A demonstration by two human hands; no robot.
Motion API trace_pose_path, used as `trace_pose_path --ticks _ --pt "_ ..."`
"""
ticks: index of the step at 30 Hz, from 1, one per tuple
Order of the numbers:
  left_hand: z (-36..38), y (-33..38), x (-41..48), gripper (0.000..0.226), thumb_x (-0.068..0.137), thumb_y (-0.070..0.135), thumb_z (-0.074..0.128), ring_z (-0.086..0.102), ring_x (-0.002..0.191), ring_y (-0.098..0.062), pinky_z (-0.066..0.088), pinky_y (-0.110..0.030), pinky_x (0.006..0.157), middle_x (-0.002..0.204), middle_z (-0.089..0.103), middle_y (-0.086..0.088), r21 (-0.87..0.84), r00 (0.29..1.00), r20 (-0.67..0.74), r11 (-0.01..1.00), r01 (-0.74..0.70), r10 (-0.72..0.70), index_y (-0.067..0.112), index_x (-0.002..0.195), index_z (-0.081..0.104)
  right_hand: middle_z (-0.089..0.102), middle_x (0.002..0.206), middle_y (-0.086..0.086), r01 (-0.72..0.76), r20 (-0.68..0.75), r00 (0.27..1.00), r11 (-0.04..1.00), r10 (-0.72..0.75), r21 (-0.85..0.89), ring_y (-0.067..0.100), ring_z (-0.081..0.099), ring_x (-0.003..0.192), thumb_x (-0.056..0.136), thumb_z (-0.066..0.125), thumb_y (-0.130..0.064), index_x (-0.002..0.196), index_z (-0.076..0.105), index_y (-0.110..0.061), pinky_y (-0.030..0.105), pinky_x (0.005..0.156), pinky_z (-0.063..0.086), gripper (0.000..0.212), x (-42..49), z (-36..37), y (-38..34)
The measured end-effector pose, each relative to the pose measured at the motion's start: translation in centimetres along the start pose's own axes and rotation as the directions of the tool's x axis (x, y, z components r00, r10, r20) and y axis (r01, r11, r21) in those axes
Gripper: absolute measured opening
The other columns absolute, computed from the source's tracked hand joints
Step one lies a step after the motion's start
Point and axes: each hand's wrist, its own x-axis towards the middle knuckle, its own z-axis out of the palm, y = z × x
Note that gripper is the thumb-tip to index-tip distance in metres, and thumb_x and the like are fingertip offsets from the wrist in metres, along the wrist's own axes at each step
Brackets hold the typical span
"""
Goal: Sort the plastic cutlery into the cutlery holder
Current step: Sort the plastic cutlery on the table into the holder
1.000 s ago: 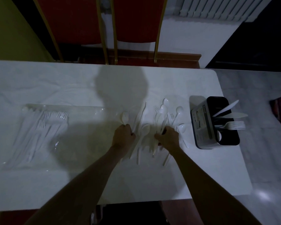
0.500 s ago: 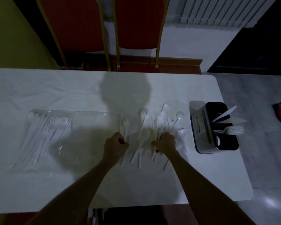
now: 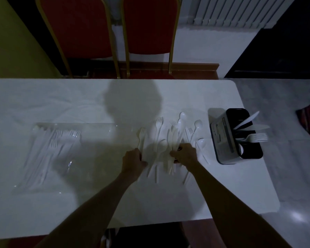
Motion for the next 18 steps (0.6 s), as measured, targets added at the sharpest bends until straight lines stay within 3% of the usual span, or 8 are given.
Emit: trace_pose_path --ticks 5,8,13,15,18 --pt "-0.2 0.8 0.5 0.018 0.078 0.016 0.069 0.068 0.083 -0.024 0.043 -0.024 0.064 0.088 0.072 -0.014 0.062 0.999 0.049 0.998 -0.014 0.011 0.000 0.087 0.070 0.069 0.097 0.013 -0.011 0.029 1.000 1.000 0.011 -0.017 0.024 0.070 0.080 0.083 0.072 -0.013 0.105 0.065 -0.001 0.034 0.073 0.060 0.025 -0.5 -0.4 -0.3" --pt "-0.6 0.9 0.7 0.027 0.075 0.023 0.073 0.070 0.085 -0.025 0.043 -0.024 0.063 0.088 0.073 -0.014 0.062 0.995 0.095 0.998 0.013 -0.019 -0.001 0.088 0.071 0.069 0.099 0.015 -0.039 0.042 0.998 0.999 0.038 0.026 0.026 0.069 0.084 0.080 0.075 -0.011 0.101 0.067 -0.001 0.037 0.077 0.061 0.025 -0.9 -1.0 -0.6" --pt "-2.9 1.1 0.8 0.024 0.076 0.029 0.072 0.066 0.070 -0.021 0.043 -0.022 0.063 0.064 0.065 -0.006 0.004 0.989 0.144 0.999 -0.046 0.045 0.010 0.061 0.065 0.067 0.092 0.009 -0.065 0.060 0.996 0.992 0.058 0.112 0.020 0.066 0.079 0.079 0.077 -0.014 0.106 0.067 -0.002 0.025 0.064 0.057 0.031 -1.9 -2.6 -1.4" --pt "-4.4 1.8 0.9 0.021 0.077 0.025 0.071 0.064 0.069 -0.019 0.041 -0.022 0.060 0.061 0.064 -0.004 -0.038 0.986 0.126 0.994 -0.107 0.111 0.011 0.062 0.064 0.068 0.090 0.009 -0.027 0.026 0.999 0.985 0.023 0.170 0.018 0.066 0.075 0.078 0.079 -0.015 0.105 0.068 -0.003 0.026 0.066 0.059 0.032 -2.4 -3.3 -1.8" --pt "-6.0 3.3 1.7 0.018 0.077 0.021 0.073 0.068 0.073 -0.020 0.053 -0.024 0.068 0.073 0.070 -0.007 -0.168 0.975 0.103 0.969 -0.181 0.199 0.004 0.076 0.068 0.067 0.079 0.007 0.022 -0.014 1.000 0.965 -0.019 0.262 0.012 0.063 0.065 0.076 0.080 -0.013 0.094 0.071 -0.004 0.017 0.053 0.056 0.022 -3.1 -4.3 -2.8"
